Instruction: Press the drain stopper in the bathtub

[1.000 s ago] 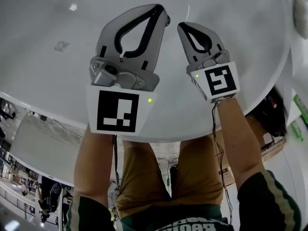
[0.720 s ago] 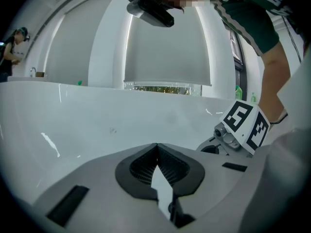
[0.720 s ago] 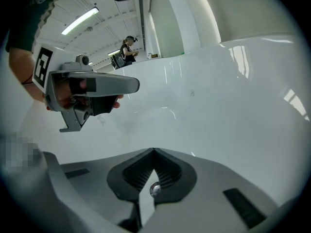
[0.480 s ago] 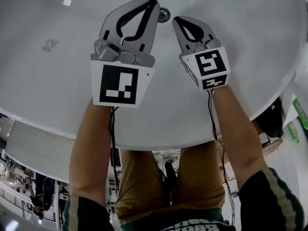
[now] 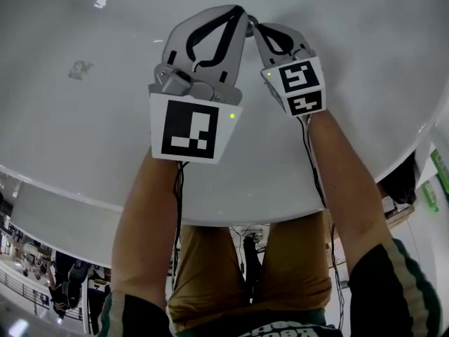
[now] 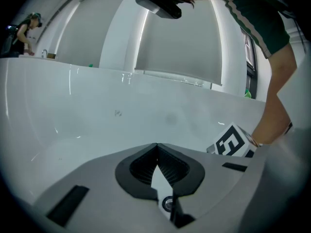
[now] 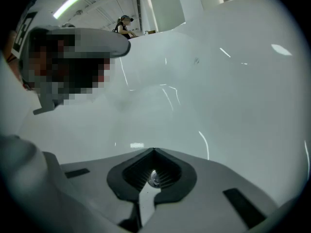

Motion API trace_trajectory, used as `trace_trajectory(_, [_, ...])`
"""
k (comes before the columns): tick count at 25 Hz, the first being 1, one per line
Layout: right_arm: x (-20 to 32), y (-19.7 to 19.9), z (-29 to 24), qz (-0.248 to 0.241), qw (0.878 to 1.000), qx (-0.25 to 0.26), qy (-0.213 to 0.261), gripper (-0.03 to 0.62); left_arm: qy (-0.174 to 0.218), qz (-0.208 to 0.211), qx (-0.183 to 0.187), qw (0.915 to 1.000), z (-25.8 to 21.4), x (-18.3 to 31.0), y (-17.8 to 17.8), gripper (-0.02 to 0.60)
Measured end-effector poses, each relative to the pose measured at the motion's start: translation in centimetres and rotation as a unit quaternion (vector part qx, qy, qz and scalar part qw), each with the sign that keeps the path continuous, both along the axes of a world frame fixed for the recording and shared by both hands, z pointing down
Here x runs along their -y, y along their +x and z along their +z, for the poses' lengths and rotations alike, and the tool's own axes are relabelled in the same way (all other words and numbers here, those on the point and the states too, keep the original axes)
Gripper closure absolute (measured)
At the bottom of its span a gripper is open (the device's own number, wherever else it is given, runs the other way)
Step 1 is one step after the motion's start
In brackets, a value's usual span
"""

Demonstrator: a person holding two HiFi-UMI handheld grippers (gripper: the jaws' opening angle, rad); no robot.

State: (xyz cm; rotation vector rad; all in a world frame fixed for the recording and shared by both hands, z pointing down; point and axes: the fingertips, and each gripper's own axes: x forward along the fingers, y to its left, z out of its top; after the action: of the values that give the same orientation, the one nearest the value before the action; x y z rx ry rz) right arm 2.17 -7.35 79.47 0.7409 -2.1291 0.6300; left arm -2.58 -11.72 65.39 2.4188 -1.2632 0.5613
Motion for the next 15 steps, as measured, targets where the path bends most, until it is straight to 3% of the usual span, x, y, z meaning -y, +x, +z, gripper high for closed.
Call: trace_trajectory(15, [-1.9, -0.3, 8.9, -0.037, 0.997, -0.054, -0.044, 0.580, -0.011, -0.014, -0.015, 0.9997, 0.1, 0.0, -0.9, 0.577])
